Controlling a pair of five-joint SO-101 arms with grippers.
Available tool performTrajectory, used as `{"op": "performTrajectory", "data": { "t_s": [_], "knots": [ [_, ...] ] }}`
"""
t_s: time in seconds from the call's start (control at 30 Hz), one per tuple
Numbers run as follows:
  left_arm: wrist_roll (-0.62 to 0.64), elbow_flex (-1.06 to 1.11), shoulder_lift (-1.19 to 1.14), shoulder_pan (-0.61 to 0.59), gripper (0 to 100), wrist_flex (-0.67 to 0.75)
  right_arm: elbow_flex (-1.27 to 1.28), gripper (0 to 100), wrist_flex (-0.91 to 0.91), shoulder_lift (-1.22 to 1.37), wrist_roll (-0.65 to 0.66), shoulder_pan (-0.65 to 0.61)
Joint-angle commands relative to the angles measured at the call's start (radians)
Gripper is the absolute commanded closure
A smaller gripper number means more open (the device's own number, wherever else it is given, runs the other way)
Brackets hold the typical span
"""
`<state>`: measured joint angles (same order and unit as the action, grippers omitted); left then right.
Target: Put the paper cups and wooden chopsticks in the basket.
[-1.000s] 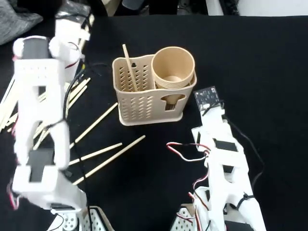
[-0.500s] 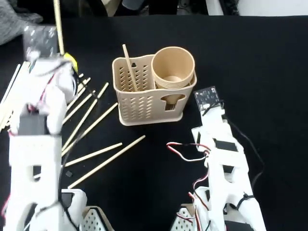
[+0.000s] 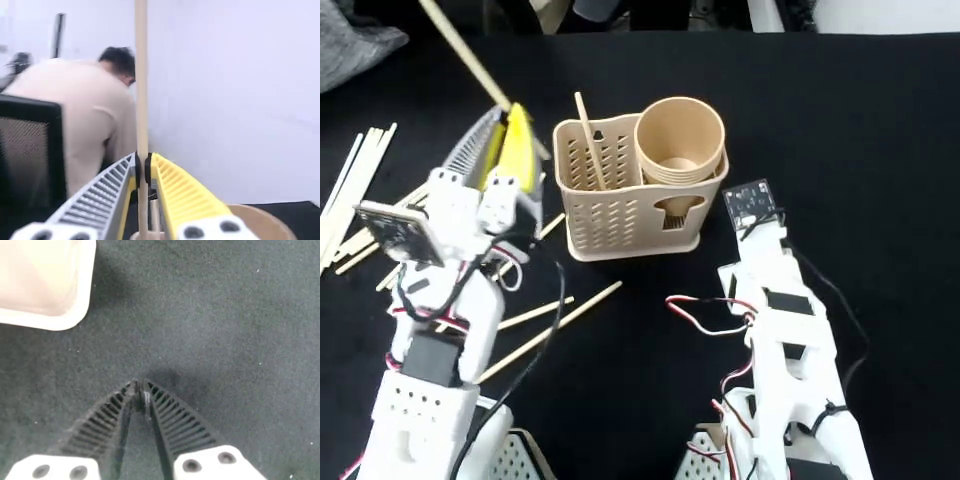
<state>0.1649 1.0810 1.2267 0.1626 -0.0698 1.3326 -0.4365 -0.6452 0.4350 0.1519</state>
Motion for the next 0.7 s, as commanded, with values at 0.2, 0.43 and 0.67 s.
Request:
{"op": "performTrajectory", "data": {
  "t_s": [0.2,0.43,0.67],
  "knots": [
    [0.011,0.005,-0.157,0.087,97,0.04,-0.004,98.6,0.011,-0.022,0.012,0.014],
    [0.011,0.002,-0.287,0.088,95,0.034,-0.004,98.6,0.011,-0.022,0.012,0.014],
    [-0.032,-0.156,-0.299,0.082,76,-0.351,-0.004,98.6,0.011,-0.022,0.012,0.014]
  ]
}}
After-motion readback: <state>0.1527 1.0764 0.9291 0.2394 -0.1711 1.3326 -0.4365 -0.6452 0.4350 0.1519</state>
